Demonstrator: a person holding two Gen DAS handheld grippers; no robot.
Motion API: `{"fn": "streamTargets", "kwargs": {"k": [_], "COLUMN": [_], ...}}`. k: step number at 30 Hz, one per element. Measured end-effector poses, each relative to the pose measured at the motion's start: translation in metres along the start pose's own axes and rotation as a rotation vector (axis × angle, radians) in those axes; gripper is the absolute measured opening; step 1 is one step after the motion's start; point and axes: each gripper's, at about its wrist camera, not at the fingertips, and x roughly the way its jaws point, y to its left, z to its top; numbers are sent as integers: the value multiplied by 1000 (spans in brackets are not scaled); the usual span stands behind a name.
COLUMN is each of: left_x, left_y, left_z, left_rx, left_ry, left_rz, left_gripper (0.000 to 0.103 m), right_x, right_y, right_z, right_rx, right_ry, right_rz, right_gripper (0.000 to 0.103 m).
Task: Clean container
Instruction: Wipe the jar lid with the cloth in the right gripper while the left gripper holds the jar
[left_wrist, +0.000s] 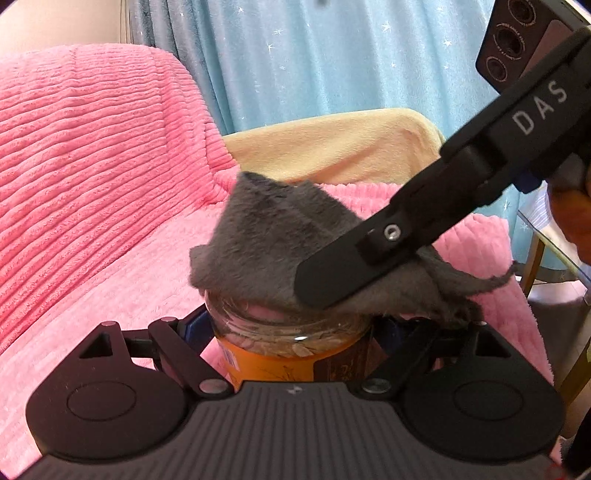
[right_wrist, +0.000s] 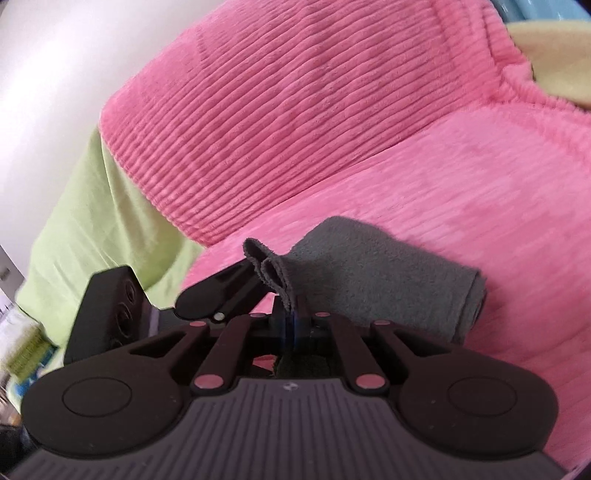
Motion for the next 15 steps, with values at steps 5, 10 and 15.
{"fn": "streamTargets", "kwargs": {"k": [5, 10, 15], "left_x": [0, -29, -29], "left_y": [-1, 56, 54], "left_z": [-1, -38, -39], "left_rx": [9, 53, 52], "left_ry": [2, -24, -24], "left_rz": [4, -94, -90], "left_gripper": [85, 85, 85], "right_x": [9, 20, 27], "right_y": [-4, -4, -5], "right_z": [0, 1, 8], "right_rx": [45, 40, 20], "right_ry": [-15, -46, -105], "right_rz": [37, 29, -29], "right_gripper": [2, 2, 1]}}
